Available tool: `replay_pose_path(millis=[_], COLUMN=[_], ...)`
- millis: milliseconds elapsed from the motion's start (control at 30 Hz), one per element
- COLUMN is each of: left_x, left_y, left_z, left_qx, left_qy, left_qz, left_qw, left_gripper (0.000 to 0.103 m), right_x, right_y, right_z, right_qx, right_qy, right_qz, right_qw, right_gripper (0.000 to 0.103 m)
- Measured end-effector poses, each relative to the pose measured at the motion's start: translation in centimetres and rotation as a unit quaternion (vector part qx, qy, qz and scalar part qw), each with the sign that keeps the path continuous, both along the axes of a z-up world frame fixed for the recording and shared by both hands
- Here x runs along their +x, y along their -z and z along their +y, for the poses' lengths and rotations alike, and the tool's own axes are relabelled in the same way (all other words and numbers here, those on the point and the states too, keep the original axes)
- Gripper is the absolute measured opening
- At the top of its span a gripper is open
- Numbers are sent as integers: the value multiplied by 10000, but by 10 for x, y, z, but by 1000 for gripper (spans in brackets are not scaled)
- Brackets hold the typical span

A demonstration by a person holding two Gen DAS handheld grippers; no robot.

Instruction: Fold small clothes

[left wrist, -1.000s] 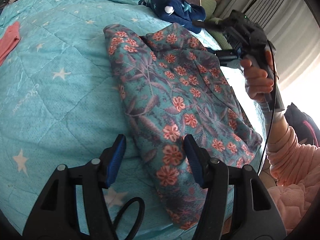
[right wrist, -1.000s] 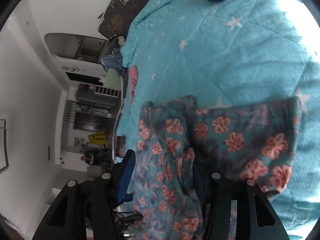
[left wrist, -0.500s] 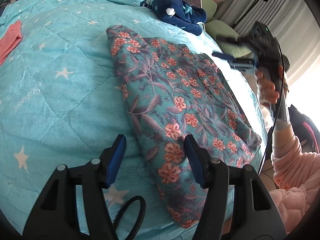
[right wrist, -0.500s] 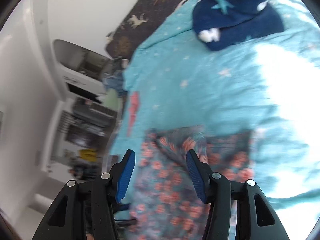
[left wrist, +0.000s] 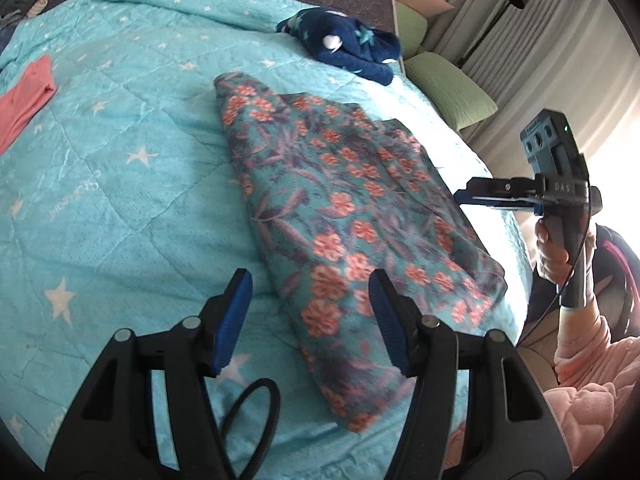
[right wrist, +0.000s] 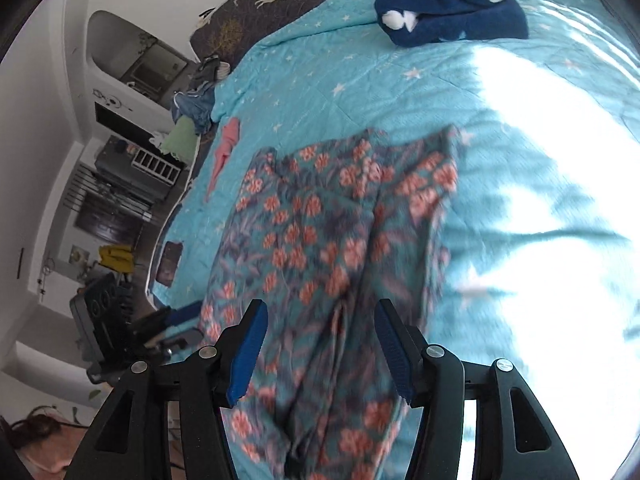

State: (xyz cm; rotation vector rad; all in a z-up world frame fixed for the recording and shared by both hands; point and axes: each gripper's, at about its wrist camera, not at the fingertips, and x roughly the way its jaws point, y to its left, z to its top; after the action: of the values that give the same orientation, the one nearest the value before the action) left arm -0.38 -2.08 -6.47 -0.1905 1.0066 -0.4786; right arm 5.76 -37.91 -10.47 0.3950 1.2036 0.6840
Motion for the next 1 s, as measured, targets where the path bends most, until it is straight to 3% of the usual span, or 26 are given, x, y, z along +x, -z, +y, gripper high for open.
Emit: replay_pose_path(millis=[333,500,567,667,800,833,900,1000], left_x=[-42,-54,-56,-55,-47,-45,-40,-31], left_y=[-35,-28,-23,-16,-6,-5,-4,-7], left_z=[-48,-97,-125,-155,-177,-178,-176,-157], left_qx=[49,229,478,740,1006,1054,1110,614], left_qy=[935,1594,1864,2106,2117,2102,1918,1722], left_qz=[-509,-531,-635,-751,-784,-812,-851,-655], left_qw=[9943,9855,9792,9719,9690,9685,9714,9810], left_gripper=[62,62,62,62,61,60,36,15], right_x=[-62,-96,-105,-113,-117,-117,-112,-98], right_y=[-12,-11,-9,-9,-12,-12,-14,-12], right_z=[-23,-25,-29,-40,-53,-56,-60,-64], right_qx=[386,334,334,474,625,651,677,713], right_qy=[388,367,442,610,778,803,834,752], right_qz=[-98,-144,-141,-130,-169,-170,-170,-95], right_qw=[9985,9987,9984,9969,9949,9945,9941,9946], right_gripper=[58,60,60,60,60,60,60,61])
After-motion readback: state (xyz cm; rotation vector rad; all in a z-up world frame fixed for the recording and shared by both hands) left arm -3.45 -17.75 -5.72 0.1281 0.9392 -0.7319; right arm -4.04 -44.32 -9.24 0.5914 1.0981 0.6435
